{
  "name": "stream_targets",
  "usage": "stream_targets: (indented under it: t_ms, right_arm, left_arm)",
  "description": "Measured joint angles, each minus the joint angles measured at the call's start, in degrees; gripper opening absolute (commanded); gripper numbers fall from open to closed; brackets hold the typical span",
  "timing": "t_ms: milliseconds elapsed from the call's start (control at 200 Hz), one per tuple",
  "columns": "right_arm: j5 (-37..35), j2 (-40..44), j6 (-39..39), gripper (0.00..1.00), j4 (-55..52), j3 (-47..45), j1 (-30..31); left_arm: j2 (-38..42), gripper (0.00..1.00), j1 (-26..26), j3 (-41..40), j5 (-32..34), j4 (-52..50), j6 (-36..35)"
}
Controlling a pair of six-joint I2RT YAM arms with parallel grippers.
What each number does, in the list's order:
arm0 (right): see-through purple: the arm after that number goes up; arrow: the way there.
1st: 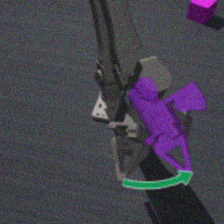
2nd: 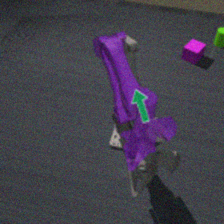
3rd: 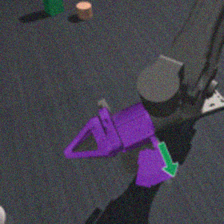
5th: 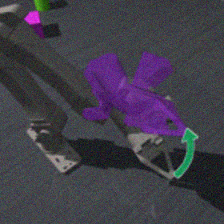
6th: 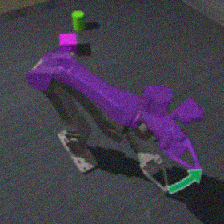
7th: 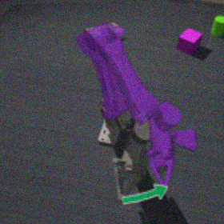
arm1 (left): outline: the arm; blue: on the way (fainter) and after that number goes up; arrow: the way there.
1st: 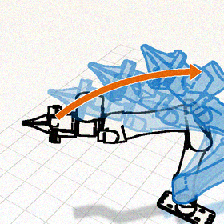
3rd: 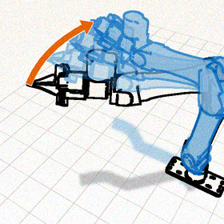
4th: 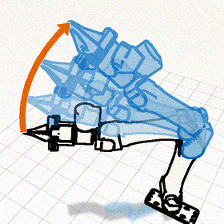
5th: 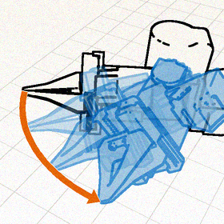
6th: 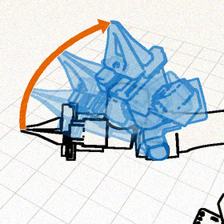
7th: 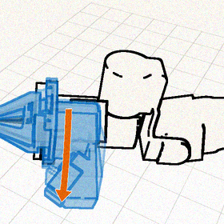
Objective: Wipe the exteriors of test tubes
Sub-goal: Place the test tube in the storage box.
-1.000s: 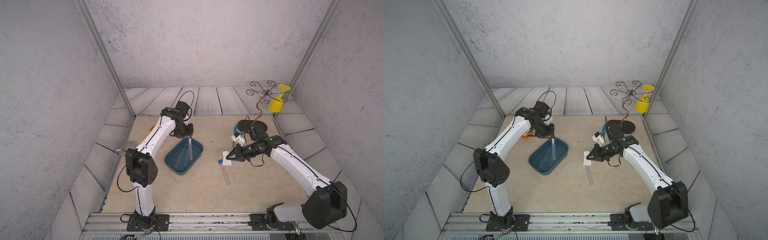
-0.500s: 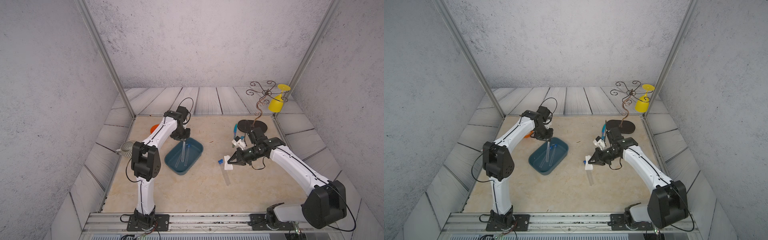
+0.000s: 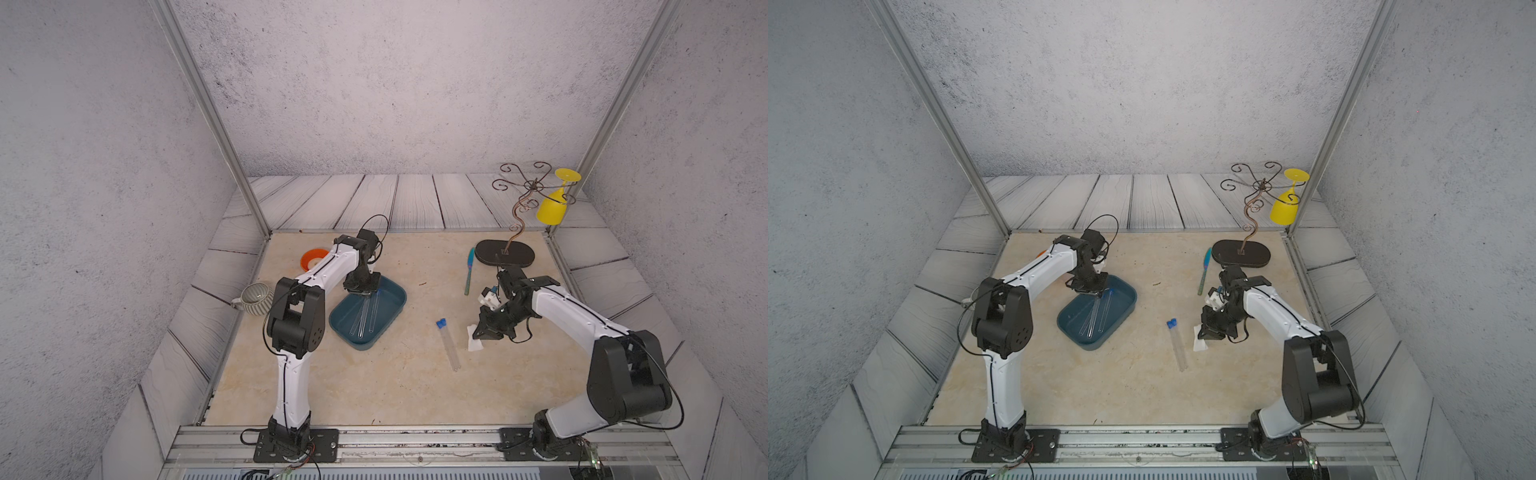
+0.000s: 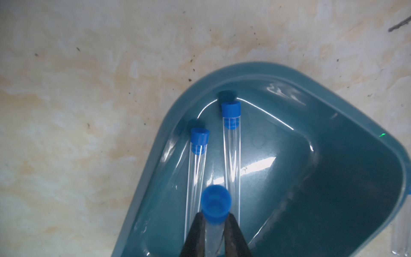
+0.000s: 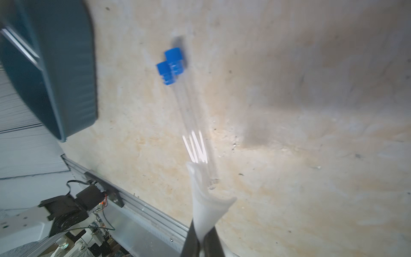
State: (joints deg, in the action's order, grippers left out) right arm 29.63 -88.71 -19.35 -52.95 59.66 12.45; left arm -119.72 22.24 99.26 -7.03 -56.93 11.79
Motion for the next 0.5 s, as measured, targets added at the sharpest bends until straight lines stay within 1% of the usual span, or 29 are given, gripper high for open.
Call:
stream_targets:
  t_ms: [35,115,195,235,265,305,355,410,500]
  right_arm:
    - [-0.79,-0.92,0.15,0.07,-0.02,0.0,-0.07]
    - [-2.16,-2.05,0.5,0.07,0.02,0.02,-0.22]
    - [-2.99,-2.27,0.74,0.07,-0.02,0.04,-0.26]
    - [-3.3,-2.27,0.87,0.07,-0.02,0.07,-0.26]
    - [-3.41,-2.27,0.96,0.07,-0.02,0.07,-0.26]
    - [-3.61,-2.27,1.01,0.07,-0.04,0.07,-0.28]
    - [-3.78,-2.27,1.03,0.07,-0.11,0.07,-0.31]
    - [-3.93,-2.27,1.03,0.07,-0.2,0.07,-0.31]
    - [-4.13,-2.16,1.01,0.07,-0.22,0.07,-0.44]
  left_arm:
    - [-0.09,0.18,0.0,-0.59,0.0,0.37,0.02]
    - [-0.66,0.32,0.0,-1.42,0.17,0.94,-0.15]
    - [-1.14,0.52,0.0,-1.9,0.76,1.4,0.13]
    - [-1.18,0.61,0.02,-2.1,1.31,1.64,0.59]
    - [-1.18,0.63,0.02,-2.16,1.88,1.66,0.52]
    - [-1.03,0.69,0.02,-2.21,2.51,1.88,1.07]
    - [-0.5,0.71,0.07,-2.29,3.3,1.84,1.31]
    - [0.5,0.71,0.39,-2.32,4.31,1.53,2.6]
    - [3.78,0.73,1.42,-2.29,5.64,0.66,4.87]
